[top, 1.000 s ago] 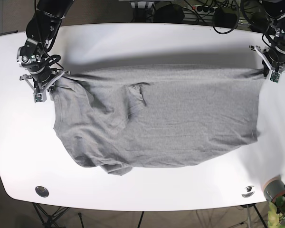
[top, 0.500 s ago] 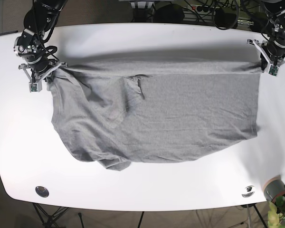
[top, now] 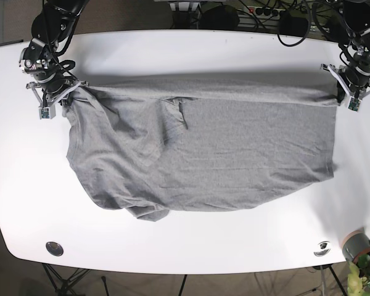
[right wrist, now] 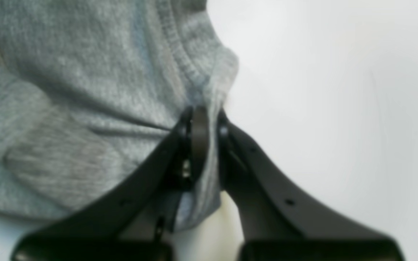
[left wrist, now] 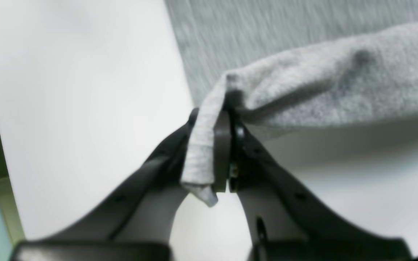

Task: Fold the T-shirt properly
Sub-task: 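Lay the shirt flat, dragging its edge toward the robot with both grippers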

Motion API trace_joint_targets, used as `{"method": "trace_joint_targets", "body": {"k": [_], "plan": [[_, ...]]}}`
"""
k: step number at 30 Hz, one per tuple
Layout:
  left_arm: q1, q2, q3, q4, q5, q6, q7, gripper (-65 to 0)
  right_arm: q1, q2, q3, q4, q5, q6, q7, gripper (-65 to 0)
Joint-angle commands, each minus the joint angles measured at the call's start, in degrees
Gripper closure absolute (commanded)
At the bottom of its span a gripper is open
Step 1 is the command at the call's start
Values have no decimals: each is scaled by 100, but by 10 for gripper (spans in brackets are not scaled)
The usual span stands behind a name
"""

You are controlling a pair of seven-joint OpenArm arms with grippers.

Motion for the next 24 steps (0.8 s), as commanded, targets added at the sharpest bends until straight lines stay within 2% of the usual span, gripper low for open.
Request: {"method": "trace_joint_targets", "body": {"k": [1, 3, 5, 10, 11, 12, 14, 17, 19, 22, 24], "plan": [[-217, -117, -67, -174, 56, 80, -36, 0, 37, 88, 33, 60, -39, -39, 54, -21], [-348, -196, -49, -358, 65, 80, -36, -17, 46, 88, 33, 60, -47, -39, 54, -21], [-436, -310, 65, -560, 65, 80, -19, -92, 46, 88, 33, 69, -30, -39, 54, -21], [-612, -477, 162, -982, 21, 80, -27, -382, 55, 79, 33, 69, -30, -39, 54, -21], [-744, -477, 109, -1053, 21, 80, -27, -433, 55, 88, 33, 69, -30, -39, 54, -21], [-832, -477, 65, -1105, 21, 80, -27, -457, 55, 88, 33, 60, -30, -39, 54, -21], [-1069, -477, -58, -1299, 3, 80, -27, -481, 55, 88, 33, 60, -21, -39, 54, -21], [-1351, -477, -286, -1466, -32, 80, -27, -472, 99, 62, 42, 96, -21, -39, 54, -22], [-1430, -477, -409, -1466, -225, 80, -19, -474, 116, 53, 42, 96, -4, -22, 54, -32], [-1421, -477, -559, -1448, -744, 80, -1, -472, 99, 53, 42, 96, 462, 154, 54, -62], [-1412, -477, -585, -1448, -893, 80, -1, -471, 73, 88, 51, 96, 867, 163, 54, -111]]}}
